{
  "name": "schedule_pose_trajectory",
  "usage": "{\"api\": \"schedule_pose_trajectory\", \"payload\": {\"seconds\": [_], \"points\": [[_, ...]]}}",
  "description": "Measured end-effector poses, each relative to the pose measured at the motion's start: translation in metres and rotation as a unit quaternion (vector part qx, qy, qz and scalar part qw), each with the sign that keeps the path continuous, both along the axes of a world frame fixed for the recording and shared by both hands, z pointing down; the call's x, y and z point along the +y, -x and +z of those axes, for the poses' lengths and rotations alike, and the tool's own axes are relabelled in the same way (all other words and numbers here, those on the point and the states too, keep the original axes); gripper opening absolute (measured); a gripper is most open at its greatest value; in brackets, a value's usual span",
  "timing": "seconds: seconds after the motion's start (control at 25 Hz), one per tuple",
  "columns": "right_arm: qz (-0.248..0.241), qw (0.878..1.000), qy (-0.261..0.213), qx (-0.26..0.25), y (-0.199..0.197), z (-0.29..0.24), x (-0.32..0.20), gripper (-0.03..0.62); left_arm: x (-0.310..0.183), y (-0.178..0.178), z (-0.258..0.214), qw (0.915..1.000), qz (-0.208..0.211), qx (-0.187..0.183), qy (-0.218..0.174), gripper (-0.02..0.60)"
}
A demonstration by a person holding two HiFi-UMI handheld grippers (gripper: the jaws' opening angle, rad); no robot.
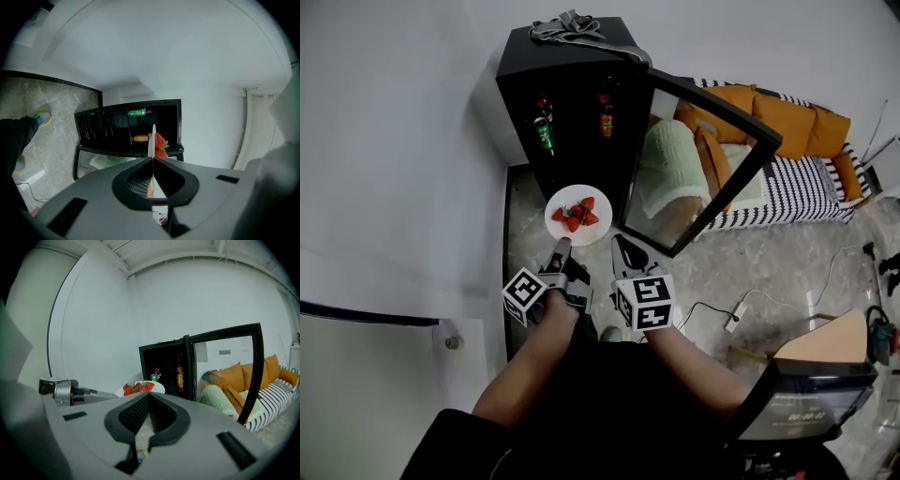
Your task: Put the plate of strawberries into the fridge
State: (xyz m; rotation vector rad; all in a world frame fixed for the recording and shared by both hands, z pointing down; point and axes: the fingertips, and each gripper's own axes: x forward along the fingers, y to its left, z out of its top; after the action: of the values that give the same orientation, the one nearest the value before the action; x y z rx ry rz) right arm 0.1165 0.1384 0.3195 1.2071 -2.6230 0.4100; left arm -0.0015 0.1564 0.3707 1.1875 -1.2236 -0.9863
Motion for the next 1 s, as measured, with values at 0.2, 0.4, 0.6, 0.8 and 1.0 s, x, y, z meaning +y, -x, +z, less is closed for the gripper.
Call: {"api": "schedule_pose_trajectory", "payload": {"seconds": [0.2, 0.4, 0.6, 0.8, 1.0], "points": [[0.001, 1.0, -0.003, 0.004, 0.0, 0.005, -0.008, 0.005, -0.015, -0.001, 0.005, 1.0, 0.008, -0.001, -0.004, 0.011], [0.01, 1.0, -0.003, 0.004, 0.002, 0.01, -0.027, 0.005, -0.032, 0.004, 0.013, 0.9999, 0.01, 0.001, 0.001, 0.011], [0.008, 1.0, -0.004, 0.006, 0.011, 0.01, -0.039, 0.005, -0.04, 0.01, 0.015, 0.9999, 0.01, 0.002, 0.004, 0.011], [0.006, 1.0, 0.008, 0.015, 0.031, 0.016, -0.067, 0.005, -0.066, 0.023, 0.022, 0.9998, 0.011, 0.009, 0.015, 0.009], [0.01, 0.999, 0.026, 0.025, 0.048, 0.026, -0.1, 0.005, -0.098, 0.037, 0.03, 0.9993, 0.018, 0.018, 0.029, 0.009]]}}
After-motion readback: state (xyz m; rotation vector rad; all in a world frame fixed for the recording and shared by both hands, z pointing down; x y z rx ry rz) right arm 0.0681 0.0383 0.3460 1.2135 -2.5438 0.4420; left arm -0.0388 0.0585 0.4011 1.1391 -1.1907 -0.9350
